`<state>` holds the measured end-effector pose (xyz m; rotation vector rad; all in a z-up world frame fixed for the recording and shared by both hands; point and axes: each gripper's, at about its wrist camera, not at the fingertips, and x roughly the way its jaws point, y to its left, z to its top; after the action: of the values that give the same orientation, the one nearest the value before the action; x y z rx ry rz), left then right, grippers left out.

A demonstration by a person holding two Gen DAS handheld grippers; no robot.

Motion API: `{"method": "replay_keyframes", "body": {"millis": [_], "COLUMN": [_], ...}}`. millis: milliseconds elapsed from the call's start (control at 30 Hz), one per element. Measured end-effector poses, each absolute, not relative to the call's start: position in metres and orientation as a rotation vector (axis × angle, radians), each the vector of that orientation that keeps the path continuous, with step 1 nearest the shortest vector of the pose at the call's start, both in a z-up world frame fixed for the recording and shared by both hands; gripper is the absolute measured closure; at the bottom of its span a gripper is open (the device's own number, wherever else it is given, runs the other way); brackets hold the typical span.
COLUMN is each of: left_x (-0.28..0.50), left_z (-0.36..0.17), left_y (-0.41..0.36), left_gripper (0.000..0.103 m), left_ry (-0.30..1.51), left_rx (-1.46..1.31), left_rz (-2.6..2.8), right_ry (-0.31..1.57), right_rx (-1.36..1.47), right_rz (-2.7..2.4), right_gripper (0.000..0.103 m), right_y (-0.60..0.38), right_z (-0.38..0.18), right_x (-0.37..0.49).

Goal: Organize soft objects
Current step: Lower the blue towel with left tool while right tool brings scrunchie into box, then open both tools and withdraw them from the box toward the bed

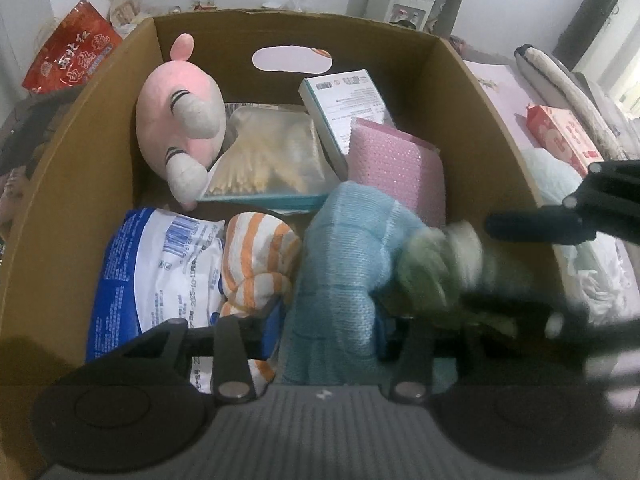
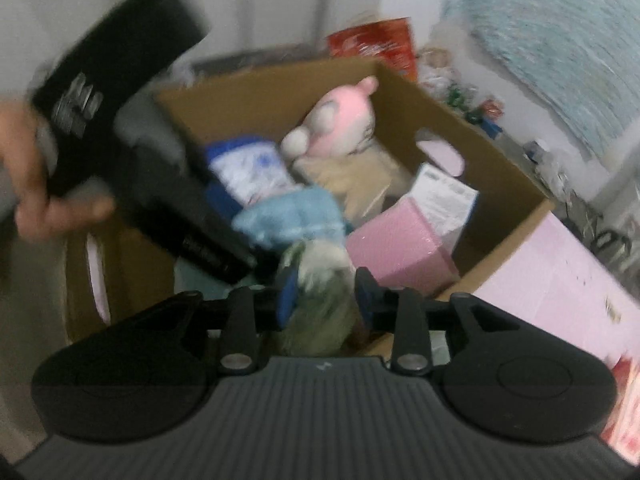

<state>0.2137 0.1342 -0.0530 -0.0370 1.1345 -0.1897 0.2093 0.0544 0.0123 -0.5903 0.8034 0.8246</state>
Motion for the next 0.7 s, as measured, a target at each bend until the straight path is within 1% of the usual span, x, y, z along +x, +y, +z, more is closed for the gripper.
{"method": "replay_keyframes", "body": {"millis": [33, 67, 100, 233, 333, 400, 500, 700], "left_x": [0.214, 0.214, 0.215, 0.217, 0.217, 0.215, 0.212, 0.202], "left_z": [-0.053, -0.053, -0.053, -0.054, -0.052, -0.048, -0.038, -0.017], "left_y": [0.134, 0.134, 0.134, 0.130, 0.122, 0.117, 0.111, 0.099], "left_gripper": [0.056, 0.056, 0.054, 0.049, 0.042, 0.031, 0.021, 0.021], "left_ry": [1.136, 1.138, 1.139, 1.148, 1.145, 1.117, 1.068, 1.009], "left_rx": [-0.037, -0.040, -0.041, -0.040, -0.005, 0.005, -0.002, -0.012], "left_rz": [-0.192, -0.194, -0.195, -0.196, -0.197, -0.199, -0.206, -0.188], "right_ry": [0.805, 0.790, 0.771, 0.735, 0.700, 0.688, 0.665, 0.633], "right_rx": [-0.627, -0.650, -0.655, -0.522, -0.378, -0.286, -0.157, 0.004], "right_rz": [0.834, 0.839, 0.844, 0.835, 0.822, 0.803, 0.773, 0.678], "right_gripper": [0.048, 0.037, 0.031, 0.028, 0.026, 0.024, 0.024, 0.023], "right_y": [0.057, 0.057, 0.055, 0.026, -0.012, -0.039, -0.081, -0.151], "right_z": [0.011, 0.012, 0.016, 0.040, 0.062, 0.075, 0.090, 0.099], "right_x": [0.206, 0.203, 0.200, 0.197, 0.188, 0.180, 0.165, 0.132]}}
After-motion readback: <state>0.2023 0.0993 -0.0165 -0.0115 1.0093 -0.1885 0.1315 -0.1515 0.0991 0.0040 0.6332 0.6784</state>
